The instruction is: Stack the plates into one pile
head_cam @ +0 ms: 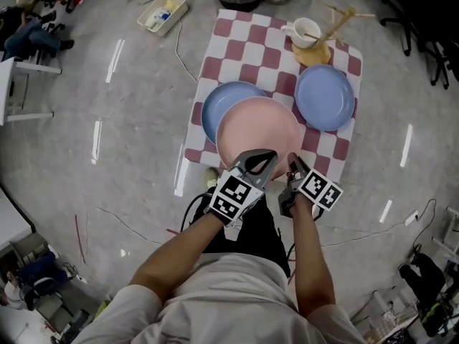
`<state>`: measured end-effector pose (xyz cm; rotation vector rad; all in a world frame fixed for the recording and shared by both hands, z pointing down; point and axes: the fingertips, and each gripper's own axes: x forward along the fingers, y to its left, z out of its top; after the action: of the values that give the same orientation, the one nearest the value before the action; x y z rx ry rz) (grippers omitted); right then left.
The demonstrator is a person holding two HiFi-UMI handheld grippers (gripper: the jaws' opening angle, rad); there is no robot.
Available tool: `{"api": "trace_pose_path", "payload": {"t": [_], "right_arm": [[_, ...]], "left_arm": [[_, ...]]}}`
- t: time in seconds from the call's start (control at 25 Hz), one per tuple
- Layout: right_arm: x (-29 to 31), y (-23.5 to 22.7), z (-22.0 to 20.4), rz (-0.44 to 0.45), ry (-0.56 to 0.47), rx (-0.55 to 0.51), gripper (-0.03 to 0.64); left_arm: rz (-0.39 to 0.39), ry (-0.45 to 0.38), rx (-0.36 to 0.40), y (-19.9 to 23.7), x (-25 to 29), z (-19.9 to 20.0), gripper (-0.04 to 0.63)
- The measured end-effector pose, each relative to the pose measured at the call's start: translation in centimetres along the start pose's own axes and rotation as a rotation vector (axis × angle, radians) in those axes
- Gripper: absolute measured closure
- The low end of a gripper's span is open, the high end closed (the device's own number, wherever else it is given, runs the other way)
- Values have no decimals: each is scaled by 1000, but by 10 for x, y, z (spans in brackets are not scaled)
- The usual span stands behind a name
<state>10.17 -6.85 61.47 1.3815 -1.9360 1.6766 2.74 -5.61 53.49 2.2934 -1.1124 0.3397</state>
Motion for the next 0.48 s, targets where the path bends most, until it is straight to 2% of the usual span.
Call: {"api": "trace_pose_path", "payload": {"t": [0.28, 0.48], "right_arm": [[38, 35, -7, 3, 25, -4, 586], [65, 49, -11, -2, 33, 9, 586]], "left_arm": [[43, -31, -25, 40, -21, 5, 589], [63, -19, -52, 64, -31, 2, 589]]}}
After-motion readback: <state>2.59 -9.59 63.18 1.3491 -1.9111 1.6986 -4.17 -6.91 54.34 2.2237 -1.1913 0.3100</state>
